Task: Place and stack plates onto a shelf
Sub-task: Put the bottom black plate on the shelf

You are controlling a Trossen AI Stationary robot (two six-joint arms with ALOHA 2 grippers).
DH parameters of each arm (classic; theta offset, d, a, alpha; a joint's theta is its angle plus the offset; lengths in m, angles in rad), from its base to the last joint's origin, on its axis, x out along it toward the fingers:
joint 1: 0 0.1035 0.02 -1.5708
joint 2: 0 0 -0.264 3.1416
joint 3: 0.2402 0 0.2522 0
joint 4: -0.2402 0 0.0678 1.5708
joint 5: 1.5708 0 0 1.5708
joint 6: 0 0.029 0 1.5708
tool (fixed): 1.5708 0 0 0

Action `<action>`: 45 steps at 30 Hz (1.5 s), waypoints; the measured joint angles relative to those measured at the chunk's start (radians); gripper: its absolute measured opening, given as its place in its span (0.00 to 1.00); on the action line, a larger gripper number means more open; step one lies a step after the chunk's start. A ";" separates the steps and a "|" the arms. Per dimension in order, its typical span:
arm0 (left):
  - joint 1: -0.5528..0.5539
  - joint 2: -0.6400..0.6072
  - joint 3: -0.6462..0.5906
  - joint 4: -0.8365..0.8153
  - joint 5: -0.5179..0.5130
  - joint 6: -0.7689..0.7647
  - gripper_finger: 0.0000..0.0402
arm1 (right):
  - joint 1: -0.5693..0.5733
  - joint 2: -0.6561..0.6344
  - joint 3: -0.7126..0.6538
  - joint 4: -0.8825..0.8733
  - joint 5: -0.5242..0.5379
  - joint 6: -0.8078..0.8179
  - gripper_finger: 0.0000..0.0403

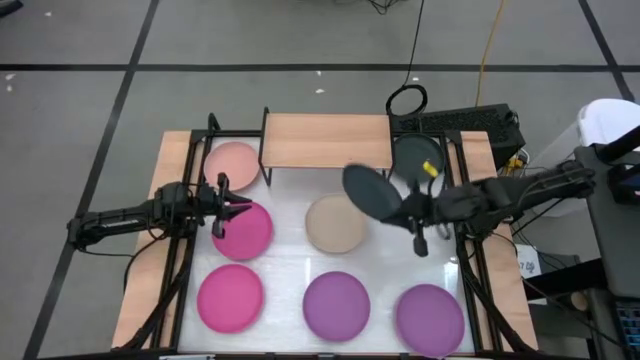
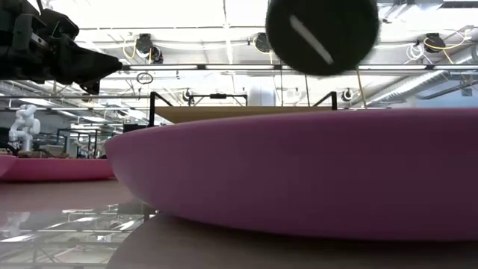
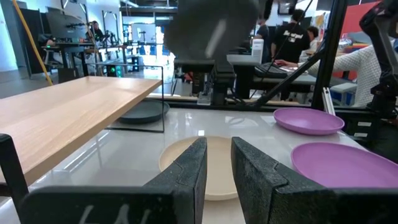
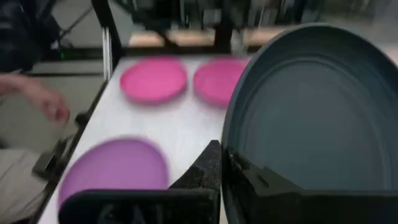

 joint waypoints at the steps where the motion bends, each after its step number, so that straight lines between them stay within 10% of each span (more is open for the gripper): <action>1: 0.000 0.000 0.000 -0.001 0.000 0.000 0.20 | -0.015 0.006 0.027 0.000 0.002 -0.035 0.00; 18: 0.000 0.000 0.000 0.000 0.000 0.000 0.20 | -0.438 0.307 0.124 0.036 0.014 -0.425 0.00; 26: 0.000 0.000 0.000 0.000 0.000 0.000 0.20 | -0.651 0.442 0.124 0.042 -0.164 -0.456 0.00; 45: 0.000 0.000 0.000 0.053 0.000 0.000 0.20 | -0.685 0.525 0.126 0.095 -0.218 -0.452 0.06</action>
